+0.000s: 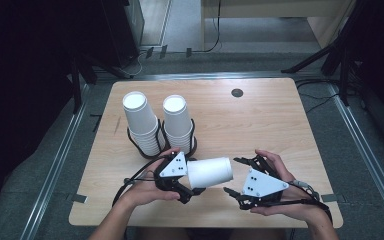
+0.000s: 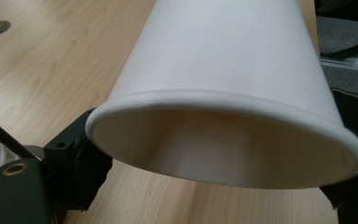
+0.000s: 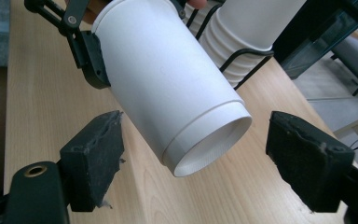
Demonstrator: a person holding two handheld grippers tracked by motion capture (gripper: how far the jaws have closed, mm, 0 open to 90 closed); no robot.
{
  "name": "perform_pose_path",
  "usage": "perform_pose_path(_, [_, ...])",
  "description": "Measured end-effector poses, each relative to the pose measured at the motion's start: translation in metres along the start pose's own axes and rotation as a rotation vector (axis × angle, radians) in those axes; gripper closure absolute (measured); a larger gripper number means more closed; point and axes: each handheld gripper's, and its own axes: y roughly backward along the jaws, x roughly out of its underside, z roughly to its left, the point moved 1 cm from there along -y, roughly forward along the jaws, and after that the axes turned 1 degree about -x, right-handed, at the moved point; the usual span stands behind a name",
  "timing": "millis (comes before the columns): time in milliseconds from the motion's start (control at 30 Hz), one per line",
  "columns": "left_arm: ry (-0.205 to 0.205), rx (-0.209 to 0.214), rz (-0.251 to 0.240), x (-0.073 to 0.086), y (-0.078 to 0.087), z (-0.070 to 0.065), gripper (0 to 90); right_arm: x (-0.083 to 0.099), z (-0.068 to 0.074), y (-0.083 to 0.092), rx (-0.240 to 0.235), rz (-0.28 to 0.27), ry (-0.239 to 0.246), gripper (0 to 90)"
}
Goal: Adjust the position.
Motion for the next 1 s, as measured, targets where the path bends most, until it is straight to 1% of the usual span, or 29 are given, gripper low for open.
perform_pose_path(100, [-0.009,0.012,0.013,0.000,-0.002,-0.001,10.1,0.001,0.000,-0.002,-0.009,0.015,0.006,18.1])
perform_pose_path(167, [-0.012,0.020,0.017,0.000,-0.003,-0.003,10.1,0.002,0.001,-0.004,-0.023,0.024,0.018,16.8])
perform_pose_path(367, [-0.025,0.035,0.027,-0.002,-0.008,-0.006,10.1,0.005,0.004,-0.010,-0.041,0.072,0.048,14.1])
perform_pose_path(433, [-0.027,0.040,0.028,-0.003,-0.010,-0.008,10.1,0.007,0.005,-0.013,-0.044,0.084,0.048,14.1])
perform_pose_path(500, [-0.035,0.049,0.031,-0.004,-0.012,-0.009,10.1,0.008,0.005,-0.015,-0.046,0.094,0.056,14.2])
perform_pose_path(533, [-0.030,0.051,0.028,-0.004,-0.013,-0.010,10.1,0.009,0.006,-0.017,-0.044,0.098,0.067,14.2])
perform_pose_path(567, [-0.036,0.054,0.032,-0.004,-0.013,-0.011,10.1,0.010,0.006,-0.017,-0.045,0.104,0.067,14.2])
perform_pose_path(600, [-0.034,0.060,0.034,-0.004,-0.014,-0.012,10.1,0.011,0.007,-0.018,-0.042,0.107,0.072,14.1])
perform_pose_path(733, [-0.047,0.064,0.044,-0.004,-0.016,-0.012,10.1,0.012,0.009,-0.020,-0.047,0.118,0.091,14.5])
perform_pose_path(900, [-0.053,0.072,0.044,-0.004,-0.016,-0.014,10.1,0.015,0.012,-0.025,-0.066,0.141,0.114,15.5])
perform_pose_path(1000, [-0.059,0.072,0.050,-0.004,-0.016,-0.015,10.1,0.015,0.014,-0.027,-0.063,0.148,0.130,16.6])
